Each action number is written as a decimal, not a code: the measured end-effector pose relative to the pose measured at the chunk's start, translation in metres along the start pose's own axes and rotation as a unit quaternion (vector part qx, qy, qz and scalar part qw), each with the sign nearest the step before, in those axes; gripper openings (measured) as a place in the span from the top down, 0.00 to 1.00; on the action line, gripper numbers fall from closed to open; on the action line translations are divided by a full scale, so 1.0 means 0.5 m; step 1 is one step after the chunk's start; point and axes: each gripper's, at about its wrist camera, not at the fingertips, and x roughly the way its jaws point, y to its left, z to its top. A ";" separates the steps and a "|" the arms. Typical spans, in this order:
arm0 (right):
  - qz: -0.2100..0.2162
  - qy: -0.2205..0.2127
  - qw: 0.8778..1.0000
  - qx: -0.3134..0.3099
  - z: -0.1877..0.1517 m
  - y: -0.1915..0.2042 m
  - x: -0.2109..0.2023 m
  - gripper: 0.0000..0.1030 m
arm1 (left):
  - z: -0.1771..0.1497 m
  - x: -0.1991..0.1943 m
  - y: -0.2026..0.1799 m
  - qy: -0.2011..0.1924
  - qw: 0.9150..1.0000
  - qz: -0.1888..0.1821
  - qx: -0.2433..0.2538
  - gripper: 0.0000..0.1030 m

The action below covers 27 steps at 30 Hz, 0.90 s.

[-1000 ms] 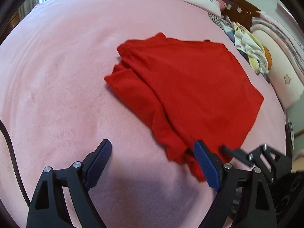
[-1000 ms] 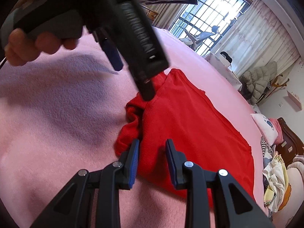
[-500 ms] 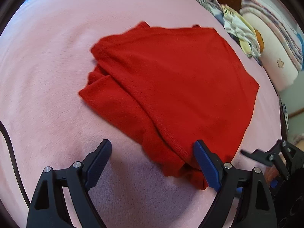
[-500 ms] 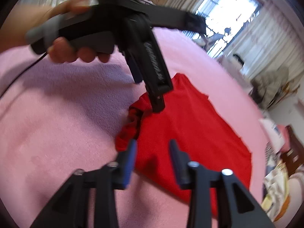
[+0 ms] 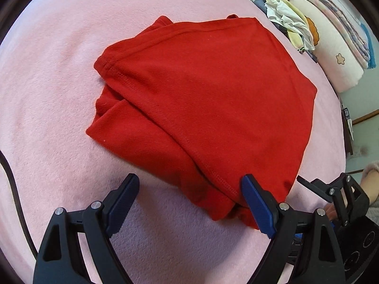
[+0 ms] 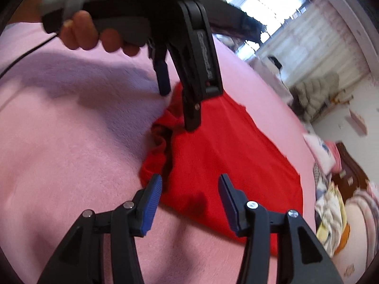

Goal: Fold small clothes

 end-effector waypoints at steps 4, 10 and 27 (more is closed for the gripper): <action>-0.011 0.030 0.999 0.024 0.021 0.002 -0.001 0.52 | -0.006 -0.010 0.014 0.006 1.000 -0.022 -0.002 0.15; -0.043 0.069 0.996 0.041 0.064 0.047 0.006 0.52 | 0.005 -0.018 0.063 0.018 0.998 -0.059 -0.027 0.15; -0.146 0.156 0.974 0.076 0.098 0.076 0.086 0.52 | 0.113 0.049 0.097 0.095 0.988 -0.122 -0.004 0.14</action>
